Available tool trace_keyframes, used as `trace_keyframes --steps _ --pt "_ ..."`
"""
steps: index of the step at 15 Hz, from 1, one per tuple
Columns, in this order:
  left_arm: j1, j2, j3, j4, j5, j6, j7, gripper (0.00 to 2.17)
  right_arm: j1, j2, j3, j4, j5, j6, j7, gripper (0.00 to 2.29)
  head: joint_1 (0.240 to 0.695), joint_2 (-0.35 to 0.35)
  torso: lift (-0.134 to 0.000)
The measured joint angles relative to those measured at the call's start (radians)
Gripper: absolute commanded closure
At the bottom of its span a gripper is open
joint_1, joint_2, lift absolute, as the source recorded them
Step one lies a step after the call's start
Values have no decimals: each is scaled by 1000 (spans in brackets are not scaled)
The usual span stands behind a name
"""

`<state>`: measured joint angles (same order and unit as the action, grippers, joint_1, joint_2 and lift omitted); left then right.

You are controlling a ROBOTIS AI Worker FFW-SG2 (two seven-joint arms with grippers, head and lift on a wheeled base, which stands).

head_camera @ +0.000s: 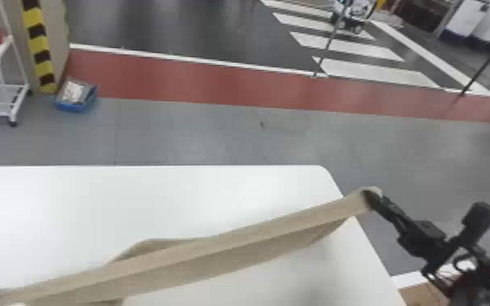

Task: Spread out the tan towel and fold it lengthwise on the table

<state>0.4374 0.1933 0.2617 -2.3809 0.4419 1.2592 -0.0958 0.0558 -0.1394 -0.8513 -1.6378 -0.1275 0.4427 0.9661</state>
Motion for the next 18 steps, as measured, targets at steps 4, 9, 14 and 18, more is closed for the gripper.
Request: trace_keyframes --steps 4,9,14,18 --pt "-263 -23 -27 171 -11 36 -1 1717 -236 -17 86 142 136 42 -17 2246 695 -275 0" --pt "-574 -22 -106 480 -70 -130 -27 1717 -483 -70 177 404 193 0 -99 2246 695 -212 0" --pt "-766 -23 -163 652 -97 -271 -83 1717 -614 -136 179 567 187 -71 -118 2246 582 -224 0" --pt "-557 -20 -121 525 -63 -268 -151 1717 -415 -144 152 533 113 -118 -39 2246 682 -257 0"
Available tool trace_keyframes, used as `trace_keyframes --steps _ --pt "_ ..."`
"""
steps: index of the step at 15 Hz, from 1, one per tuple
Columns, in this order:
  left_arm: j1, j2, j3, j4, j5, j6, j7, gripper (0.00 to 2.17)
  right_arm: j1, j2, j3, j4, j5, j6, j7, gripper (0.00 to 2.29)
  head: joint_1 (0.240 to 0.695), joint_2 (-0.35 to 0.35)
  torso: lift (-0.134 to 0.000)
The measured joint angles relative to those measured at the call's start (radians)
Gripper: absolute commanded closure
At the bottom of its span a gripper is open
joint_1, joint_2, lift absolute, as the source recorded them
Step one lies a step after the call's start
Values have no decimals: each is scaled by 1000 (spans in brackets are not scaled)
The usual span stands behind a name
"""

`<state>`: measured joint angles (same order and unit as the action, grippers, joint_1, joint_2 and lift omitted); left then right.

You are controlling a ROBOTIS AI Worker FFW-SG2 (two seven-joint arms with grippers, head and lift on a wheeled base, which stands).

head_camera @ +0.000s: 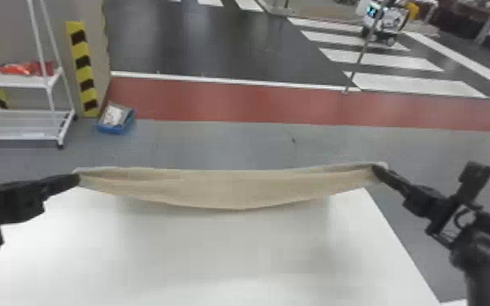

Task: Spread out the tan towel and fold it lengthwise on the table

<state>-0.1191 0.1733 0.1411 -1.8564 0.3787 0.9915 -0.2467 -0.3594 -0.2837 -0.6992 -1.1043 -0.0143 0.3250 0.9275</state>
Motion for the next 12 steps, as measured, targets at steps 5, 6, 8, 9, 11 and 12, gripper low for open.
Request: trace_keyframes --steps 5,6,8,9,11,12 --pt "267 4 35 -10 -14 -47 -15 1720 229 -6 -31 -4 -49 -114 42 2246 695 -301 0" --pt "295 4 35 -4 -18 -63 -8 1720 255 -7 -33 -3 -49 -120 48 2246 695 -307 0" --pt "346 6 22 -3 -47 -82 46 1717 304 -9 -33 -2 -48 -125 56 2246 695 -312 0" --pt "365 6 12 -11 -70 -81 65 1717 321 -12 -33 -3 -48 -123 60 2246 695 -315 0" --pt "416 5 4 -49 -95 -68 89 1717 354 -15 -33 -5 -50 -121 72 2246 695 -323 0" --pt "445 5 6 -81 -97 -52 96 1717 367 -17 -33 -6 -50 -120 74 2246 695 -328 0"
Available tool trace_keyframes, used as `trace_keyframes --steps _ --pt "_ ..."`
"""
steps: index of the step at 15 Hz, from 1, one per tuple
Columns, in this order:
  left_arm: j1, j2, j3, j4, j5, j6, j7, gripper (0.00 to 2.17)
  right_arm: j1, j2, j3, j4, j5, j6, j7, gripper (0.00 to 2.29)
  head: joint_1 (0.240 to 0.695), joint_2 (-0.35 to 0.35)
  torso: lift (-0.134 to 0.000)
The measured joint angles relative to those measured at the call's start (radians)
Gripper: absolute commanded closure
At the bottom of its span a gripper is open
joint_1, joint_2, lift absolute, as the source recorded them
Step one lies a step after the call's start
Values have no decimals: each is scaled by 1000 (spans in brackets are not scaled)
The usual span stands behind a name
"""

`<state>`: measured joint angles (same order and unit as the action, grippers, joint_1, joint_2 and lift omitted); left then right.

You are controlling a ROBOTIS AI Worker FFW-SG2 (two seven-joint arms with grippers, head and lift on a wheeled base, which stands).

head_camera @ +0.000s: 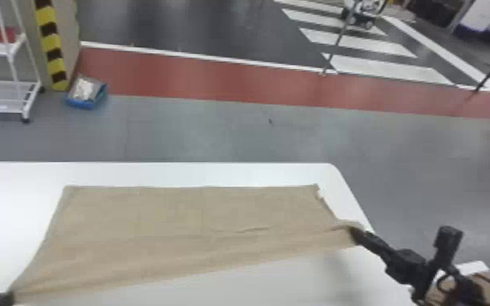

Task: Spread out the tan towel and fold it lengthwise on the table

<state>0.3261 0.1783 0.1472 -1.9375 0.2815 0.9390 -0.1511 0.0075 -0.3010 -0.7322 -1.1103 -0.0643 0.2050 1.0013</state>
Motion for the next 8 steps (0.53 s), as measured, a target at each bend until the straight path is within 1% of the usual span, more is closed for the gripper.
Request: trace_keyframes --steps 2,5,8 --pt "60 -4 14 -85 -1 48 1 1717 22 -2 -1 -7 -12 5 5 2246 695 -348 0" --pt "137 -12 30 -201 -2 127 2 1717 64 1 -1 -56 -45 51 9 2246 695 -350 0" --pt "168 -14 45 -233 -3 142 2 1717 118 10 -10 -151 -92 158 10 2246 695 -350 0"
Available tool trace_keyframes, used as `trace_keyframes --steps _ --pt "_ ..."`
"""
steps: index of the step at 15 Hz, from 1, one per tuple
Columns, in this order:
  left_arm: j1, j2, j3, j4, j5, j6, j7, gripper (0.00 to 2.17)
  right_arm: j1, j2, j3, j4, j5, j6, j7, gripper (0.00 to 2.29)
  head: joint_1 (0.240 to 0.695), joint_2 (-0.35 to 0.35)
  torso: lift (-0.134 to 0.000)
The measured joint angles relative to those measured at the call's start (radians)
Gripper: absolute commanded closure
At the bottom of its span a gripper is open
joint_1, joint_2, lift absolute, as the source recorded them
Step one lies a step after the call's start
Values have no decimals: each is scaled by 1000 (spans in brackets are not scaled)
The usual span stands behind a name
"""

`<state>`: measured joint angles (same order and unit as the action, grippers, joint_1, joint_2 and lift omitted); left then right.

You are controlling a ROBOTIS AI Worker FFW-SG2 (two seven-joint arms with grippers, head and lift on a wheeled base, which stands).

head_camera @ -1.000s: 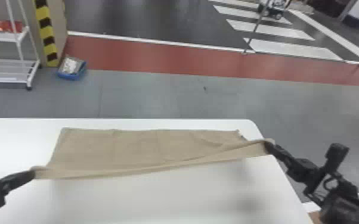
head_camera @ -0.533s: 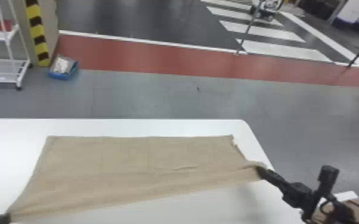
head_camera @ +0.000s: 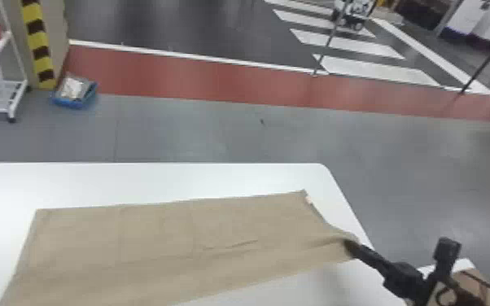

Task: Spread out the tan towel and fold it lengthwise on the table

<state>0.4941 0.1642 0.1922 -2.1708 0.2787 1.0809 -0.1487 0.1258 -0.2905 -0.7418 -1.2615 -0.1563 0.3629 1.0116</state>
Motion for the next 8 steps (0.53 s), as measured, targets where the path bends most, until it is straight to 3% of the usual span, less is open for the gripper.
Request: trace_keyframes --steps 4,8 --pt "-6 1 25 -14 1 20 -14 1717 36 39 -20 -129 -3 144 15 2246 695 -345 0" --pt "-26 1 4 -24 0 41 -9 1717 -20 40 -19 -119 48 170 9 2246 695 -350 0"
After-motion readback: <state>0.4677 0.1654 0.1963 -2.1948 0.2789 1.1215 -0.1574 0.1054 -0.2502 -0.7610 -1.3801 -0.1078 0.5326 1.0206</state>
